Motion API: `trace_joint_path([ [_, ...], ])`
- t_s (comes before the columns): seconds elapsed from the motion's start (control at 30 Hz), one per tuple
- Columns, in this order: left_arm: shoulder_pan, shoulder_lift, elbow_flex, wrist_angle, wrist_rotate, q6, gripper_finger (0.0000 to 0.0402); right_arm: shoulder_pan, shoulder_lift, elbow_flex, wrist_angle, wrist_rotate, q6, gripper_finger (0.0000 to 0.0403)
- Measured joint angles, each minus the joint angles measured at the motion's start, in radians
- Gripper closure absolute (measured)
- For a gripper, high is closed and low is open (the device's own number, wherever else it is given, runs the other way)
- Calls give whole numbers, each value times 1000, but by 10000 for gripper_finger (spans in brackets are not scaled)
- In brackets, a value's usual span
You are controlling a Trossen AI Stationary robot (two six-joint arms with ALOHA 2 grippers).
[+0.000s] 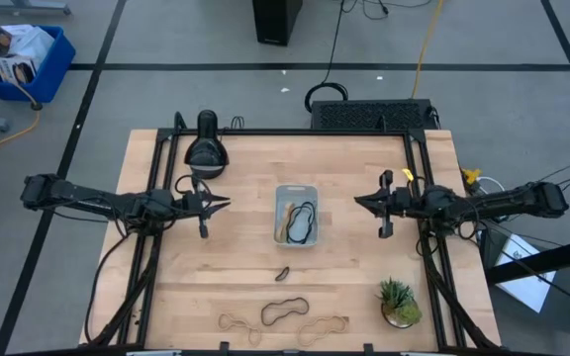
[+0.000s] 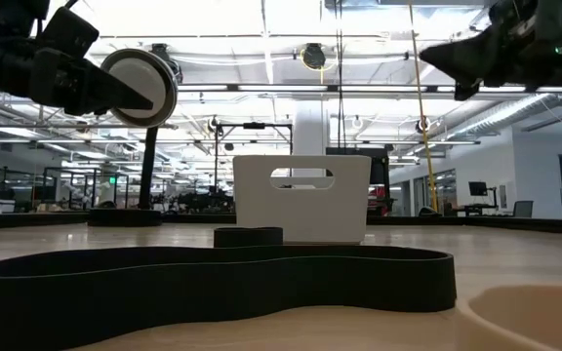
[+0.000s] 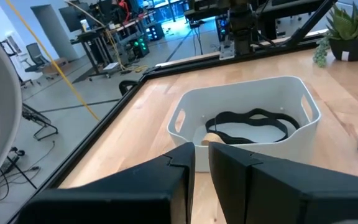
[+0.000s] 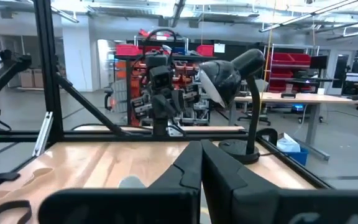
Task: Pick and place rubber bands into bin
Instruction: Put the left large brown rubber band into the gray bin
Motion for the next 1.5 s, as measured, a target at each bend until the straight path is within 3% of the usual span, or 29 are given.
trace_joint_path([
  [0.37,0,0,0,-5,0,0,346,-36,-64,-53,0,-3,30,403],
  [0.8,0,0,0,-47,-21,-26,346,-36,-63,-54,-35,-4,-57,403],
  [0.97,-31,0,0,-18,207,-62,375,-36,-63,-55,-35,-4,-90,403],
  [1.07,-88,0,0,10,265,-151,395,-36,-63,-55,-35,-4,-110,403],
  [1.23,-225,58,3,38,201,-308,398,-36,-63,-56,-34,-3,-124,403],
  [1.5,-479,317,85,110,-88,-566,398,-36,-63,-56,-29,-3,-141,403],
])
